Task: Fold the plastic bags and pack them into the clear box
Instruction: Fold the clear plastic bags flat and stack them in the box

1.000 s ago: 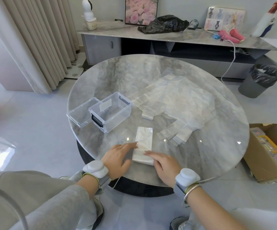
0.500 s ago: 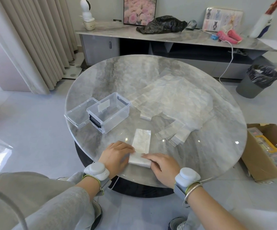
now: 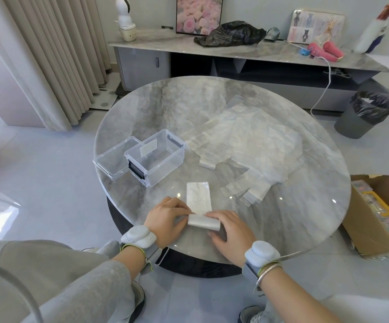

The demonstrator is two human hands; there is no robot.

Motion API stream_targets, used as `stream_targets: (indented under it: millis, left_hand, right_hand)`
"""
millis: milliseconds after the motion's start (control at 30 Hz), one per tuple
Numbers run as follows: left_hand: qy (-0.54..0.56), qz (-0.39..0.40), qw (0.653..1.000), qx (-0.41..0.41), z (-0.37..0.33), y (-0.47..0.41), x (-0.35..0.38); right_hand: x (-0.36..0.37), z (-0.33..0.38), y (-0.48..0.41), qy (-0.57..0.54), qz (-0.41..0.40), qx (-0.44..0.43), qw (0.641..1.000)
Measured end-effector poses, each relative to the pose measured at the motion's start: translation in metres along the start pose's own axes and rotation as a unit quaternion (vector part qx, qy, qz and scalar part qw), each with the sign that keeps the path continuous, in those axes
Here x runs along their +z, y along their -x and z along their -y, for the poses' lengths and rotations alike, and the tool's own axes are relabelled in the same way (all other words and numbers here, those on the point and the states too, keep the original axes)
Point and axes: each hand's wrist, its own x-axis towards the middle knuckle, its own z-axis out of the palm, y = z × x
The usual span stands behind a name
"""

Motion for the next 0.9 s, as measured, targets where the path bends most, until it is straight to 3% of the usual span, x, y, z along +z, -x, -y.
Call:
stream_targets:
  millis: [67,200,367,767,900]
  left_hand:
    - [0.012,0.002,0.999,-0.032,-0.002,0.001,0.001]
    - [0.015,0.020,0.997,-0.076,-0.008,0.006,0.002]
    - [-0.048,-0.005,0.997,-0.052,-0.016,0.011,0.002]
    - [-0.207,-0.007,0.976,-0.072,-0.011,0.008,0.005]
    - [-0.213,0.028,0.968,-0.130,-0.017,0.004,0.000]
  right_hand:
    - [0.003,0.003,-0.005,-0.034,-0.040,0.043,0.998]
    - [0.007,0.004,-0.012,-0.062,-0.046,0.122,0.990]
    - [0.015,0.006,-0.019,-0.092,-0.041,0.194,0.976]
    - [0.023,0.015,-0.032,-0.094,-0.043,0.165,0.981]
    - [0.023,0.019,-0.033,-0.084,-0.042,0.157,0.983]
